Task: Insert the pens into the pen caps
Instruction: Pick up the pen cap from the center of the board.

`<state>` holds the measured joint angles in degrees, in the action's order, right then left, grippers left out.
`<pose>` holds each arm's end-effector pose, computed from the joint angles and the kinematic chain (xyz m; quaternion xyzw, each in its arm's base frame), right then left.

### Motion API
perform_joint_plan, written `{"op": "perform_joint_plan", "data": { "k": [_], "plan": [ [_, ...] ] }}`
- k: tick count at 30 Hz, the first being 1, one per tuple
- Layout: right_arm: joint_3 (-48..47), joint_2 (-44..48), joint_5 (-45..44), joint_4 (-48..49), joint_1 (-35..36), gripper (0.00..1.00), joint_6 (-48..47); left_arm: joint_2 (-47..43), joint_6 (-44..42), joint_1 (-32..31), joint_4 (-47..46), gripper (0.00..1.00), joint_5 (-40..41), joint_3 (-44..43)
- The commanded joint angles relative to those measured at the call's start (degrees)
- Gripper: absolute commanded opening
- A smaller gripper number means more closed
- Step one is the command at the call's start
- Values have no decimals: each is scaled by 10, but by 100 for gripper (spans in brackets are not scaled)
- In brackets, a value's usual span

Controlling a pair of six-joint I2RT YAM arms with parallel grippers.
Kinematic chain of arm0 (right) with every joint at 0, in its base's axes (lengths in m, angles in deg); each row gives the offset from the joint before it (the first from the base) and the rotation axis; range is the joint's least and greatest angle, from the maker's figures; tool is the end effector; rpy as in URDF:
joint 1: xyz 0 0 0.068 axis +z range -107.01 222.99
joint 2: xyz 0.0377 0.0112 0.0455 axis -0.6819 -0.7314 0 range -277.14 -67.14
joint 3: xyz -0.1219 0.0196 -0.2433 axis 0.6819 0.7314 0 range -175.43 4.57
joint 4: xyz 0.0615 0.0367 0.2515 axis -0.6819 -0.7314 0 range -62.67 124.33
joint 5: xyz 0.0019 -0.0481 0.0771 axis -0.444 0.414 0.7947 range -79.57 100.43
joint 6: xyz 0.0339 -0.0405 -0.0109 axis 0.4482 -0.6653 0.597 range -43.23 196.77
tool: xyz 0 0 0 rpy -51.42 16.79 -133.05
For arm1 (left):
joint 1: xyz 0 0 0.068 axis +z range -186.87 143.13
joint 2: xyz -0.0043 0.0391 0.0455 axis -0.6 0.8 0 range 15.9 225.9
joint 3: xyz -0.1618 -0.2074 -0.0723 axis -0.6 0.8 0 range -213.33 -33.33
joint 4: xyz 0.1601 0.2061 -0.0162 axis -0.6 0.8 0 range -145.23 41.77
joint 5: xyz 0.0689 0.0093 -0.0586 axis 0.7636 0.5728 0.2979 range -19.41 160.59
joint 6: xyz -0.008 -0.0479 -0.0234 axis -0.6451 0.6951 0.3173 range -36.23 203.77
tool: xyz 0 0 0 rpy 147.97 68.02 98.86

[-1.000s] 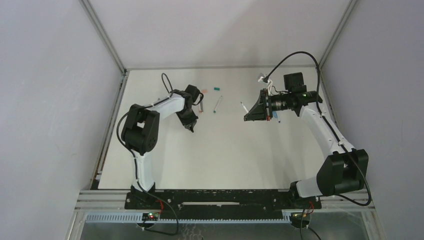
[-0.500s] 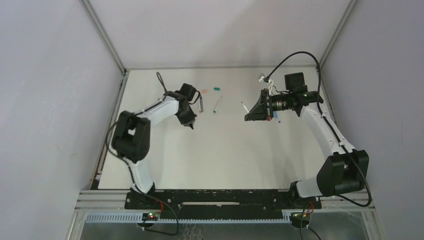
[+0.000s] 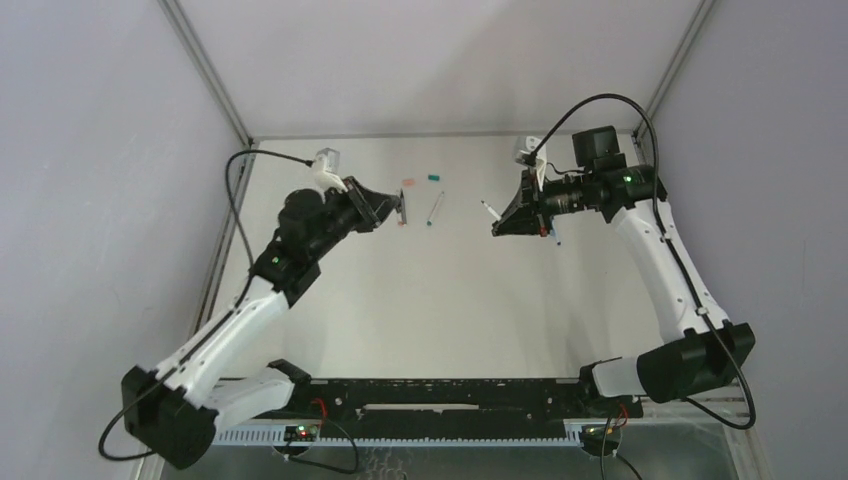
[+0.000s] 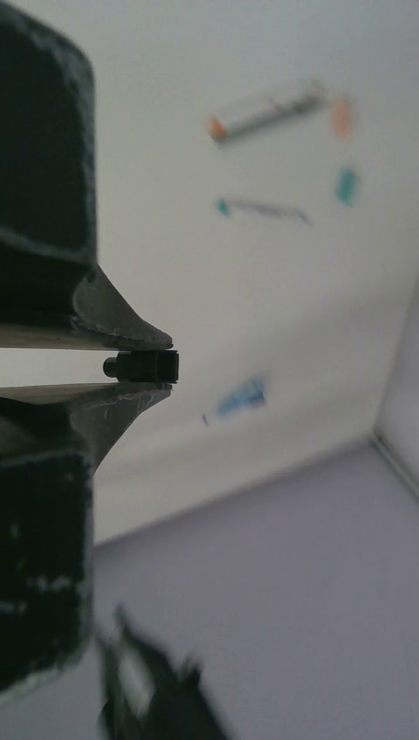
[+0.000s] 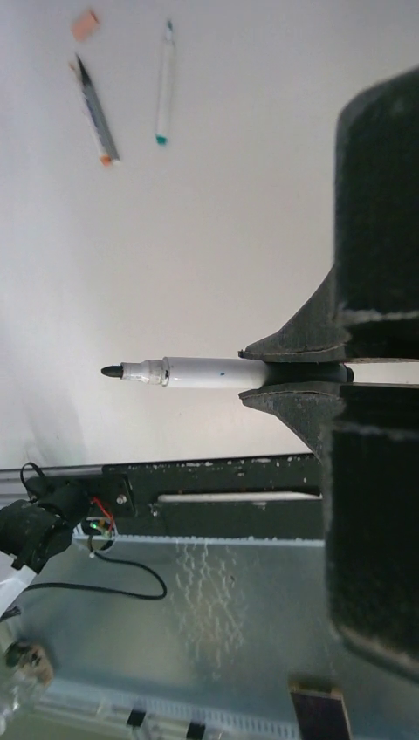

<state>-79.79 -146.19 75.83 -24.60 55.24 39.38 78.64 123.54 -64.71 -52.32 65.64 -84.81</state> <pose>0.2481 0.0870 0.3836 -0.4886 0.6549 0.4438 0.3681 0.2260 -0.1229 0.3323 -0.0555 0.7867 -0.3698 0.4911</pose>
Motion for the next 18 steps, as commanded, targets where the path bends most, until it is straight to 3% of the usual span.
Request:
{"op": "perform_joint_plan", "data": {
  "k": [1, 7, 14, 18],
  "plan": [
    [-44, 47, -36, 0, 25, 0, -30, -86, -42, -15, -233, 0, -74, 43],
    [-31, 106, -83, 125, 89, 0, 42, -117, 3, -34, -406, 0, -127, 78],
    [22, 161, -122, 250, 175, 0, 142, -90, 64, -59, -573, 0, -188, 80],
    [55, 179, -109, 308, 183, 0, 218, -67, 102, -75, -657, 0, -190, 77]
  ]
}}
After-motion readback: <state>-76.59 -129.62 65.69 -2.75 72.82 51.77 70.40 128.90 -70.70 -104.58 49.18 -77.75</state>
